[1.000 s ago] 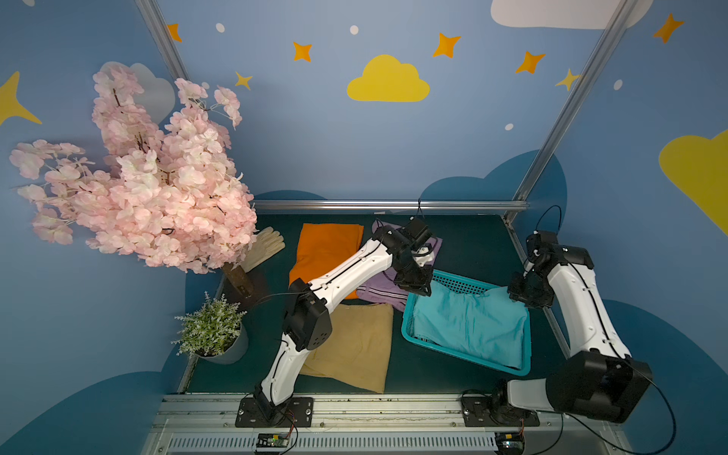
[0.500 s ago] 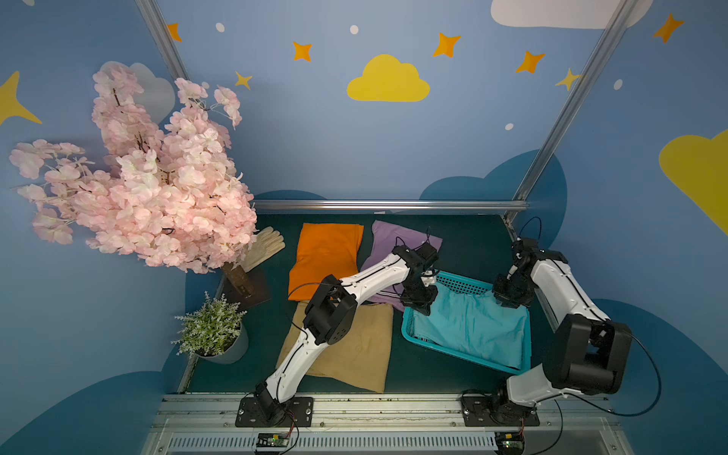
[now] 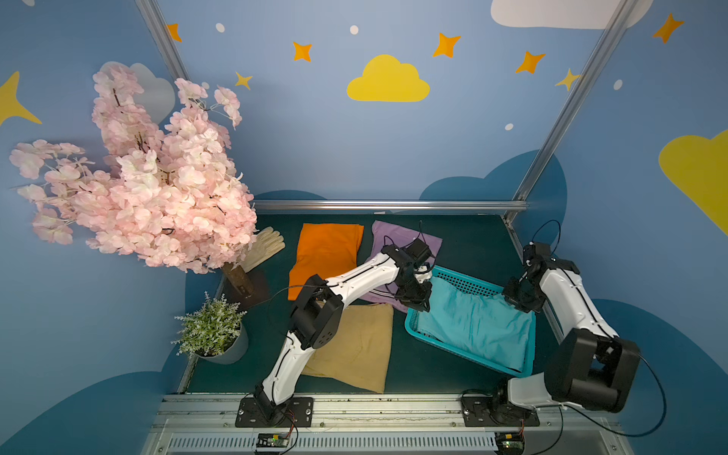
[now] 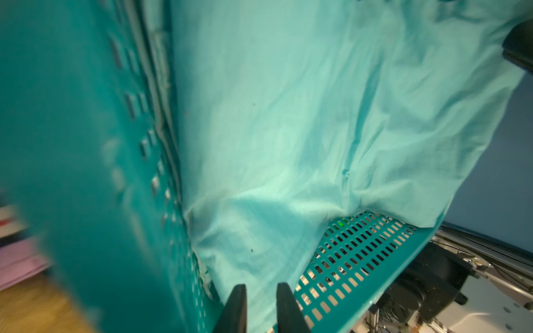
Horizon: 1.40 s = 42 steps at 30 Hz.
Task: Put the folded long pants in the basket
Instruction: Place the long pant in the basket, then adjust the basket at the center of the board.
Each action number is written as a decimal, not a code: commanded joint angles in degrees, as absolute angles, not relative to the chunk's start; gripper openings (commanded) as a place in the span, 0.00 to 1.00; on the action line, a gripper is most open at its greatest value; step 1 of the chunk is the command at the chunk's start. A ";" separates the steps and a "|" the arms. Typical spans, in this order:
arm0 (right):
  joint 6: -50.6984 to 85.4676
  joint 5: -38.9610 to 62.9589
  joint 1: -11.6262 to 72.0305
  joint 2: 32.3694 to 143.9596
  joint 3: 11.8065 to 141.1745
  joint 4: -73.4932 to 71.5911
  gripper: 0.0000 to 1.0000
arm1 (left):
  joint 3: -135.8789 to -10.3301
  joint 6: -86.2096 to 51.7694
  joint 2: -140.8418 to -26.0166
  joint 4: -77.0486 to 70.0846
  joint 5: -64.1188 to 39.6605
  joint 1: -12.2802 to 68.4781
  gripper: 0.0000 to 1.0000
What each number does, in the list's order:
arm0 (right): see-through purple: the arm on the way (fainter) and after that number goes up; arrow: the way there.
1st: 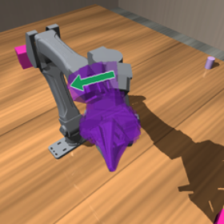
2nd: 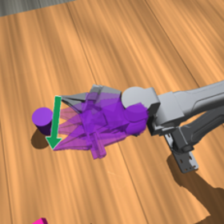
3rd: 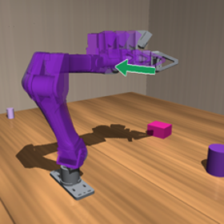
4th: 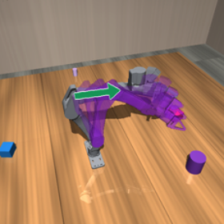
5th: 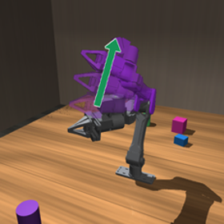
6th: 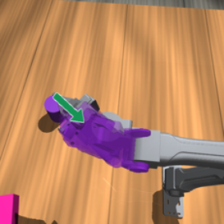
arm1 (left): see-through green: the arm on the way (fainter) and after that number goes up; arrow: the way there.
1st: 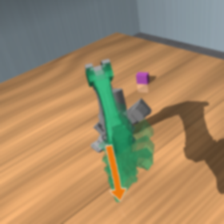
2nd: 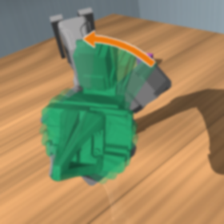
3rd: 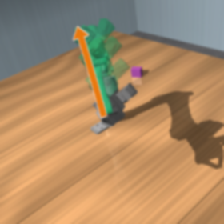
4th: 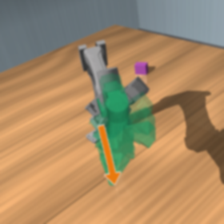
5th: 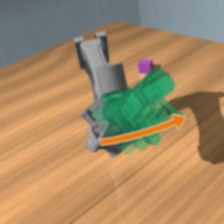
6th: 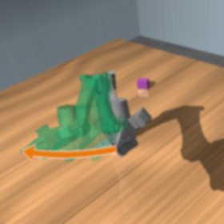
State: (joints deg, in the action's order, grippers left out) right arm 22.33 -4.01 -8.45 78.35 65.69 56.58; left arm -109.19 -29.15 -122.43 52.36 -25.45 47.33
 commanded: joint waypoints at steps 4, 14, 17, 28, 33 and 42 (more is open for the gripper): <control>29.24 18.13 -2.90 61.96 69.25 54.42 0.38 | -97.69 -30.31 -100.49 48.82 -17.84 42.17 0.49; 53.26 15.99 31.05 40.11 51.10 49.24 0.39 | -60.26 -34.47 -69.58 47.38 -10.20 25.68 0.63; 59.57 6.31 45.57 38.74 45.85 46.43 0.40 | -54.55 -35.60 -65.07 47.80 -8.70 23.23 0.64; 67.27 -17.11 77.86 63.19 49.31 33.97 0.54 | -46.00 -40.07 -55.03 50.25 -4.01 20.18 0.68; 68.02 -15.14 80.84 73.31 51.24 27.98 0.59 | -45.75 -41.26 -56.39 51.06 -1.20 19.90 0.67; 66.45 -14.80 80.77 93.10 68.93 41.83 0.59 | -44.80 -42.01 -54.18 48.75 -5.28 17.72 0.67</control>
State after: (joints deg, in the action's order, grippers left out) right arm 66.61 -13.80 80.64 89.82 64.07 34.26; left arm -45.25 -41.60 -54.74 49.17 -4.03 18.26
